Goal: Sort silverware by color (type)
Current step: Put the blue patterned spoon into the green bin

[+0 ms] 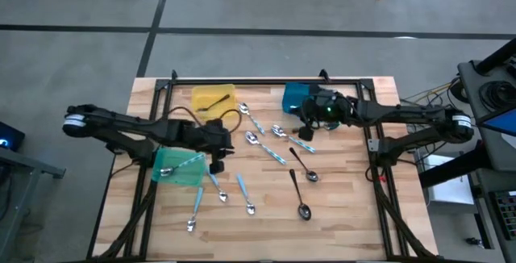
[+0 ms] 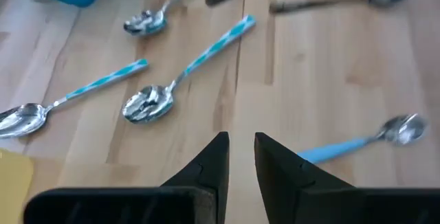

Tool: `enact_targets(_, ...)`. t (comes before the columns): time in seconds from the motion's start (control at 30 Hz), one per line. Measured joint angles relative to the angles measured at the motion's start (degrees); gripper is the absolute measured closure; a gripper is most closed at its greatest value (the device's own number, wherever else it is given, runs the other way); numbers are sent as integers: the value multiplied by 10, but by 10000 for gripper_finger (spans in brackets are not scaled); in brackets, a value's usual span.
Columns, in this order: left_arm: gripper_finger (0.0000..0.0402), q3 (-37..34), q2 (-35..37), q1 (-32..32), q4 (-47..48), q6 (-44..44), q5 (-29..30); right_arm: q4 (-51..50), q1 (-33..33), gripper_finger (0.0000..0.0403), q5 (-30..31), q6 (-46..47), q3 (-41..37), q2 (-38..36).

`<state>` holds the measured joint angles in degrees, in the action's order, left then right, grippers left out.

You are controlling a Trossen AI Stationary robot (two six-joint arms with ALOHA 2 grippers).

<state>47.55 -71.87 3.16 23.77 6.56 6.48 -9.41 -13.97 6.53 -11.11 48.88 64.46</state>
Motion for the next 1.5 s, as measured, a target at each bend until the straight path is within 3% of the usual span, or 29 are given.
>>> enact_targets(0.13,349,13,-44,0,0,-39,-34,28,1,394,-7,-2,-40,-11)
enact_targets(0.33,349,45,-107,0,0,-26,-86,47,1,394,-10,-45,-52,-25)
enact_targets(0.57,349,88,-163,0,4,-1,-90,34,2,394,-26,-41,-52,-45)
enact_targets(0.73,349,104,-186,0,3,1,-89,16,2,394,-20,32,-52,-47)
enact_targets(0.93,349,106,-190,0,4,13,-86,17,3,394,-21,162,-52,-48)
enact_targets(1.27,349,106,-172,0,73,60,-85,39,12,393,-24,185,-51,-34)
enact_targets(1.5,349,105,-143,2,113,40,-47,35,27,393,-25,174,4,66)
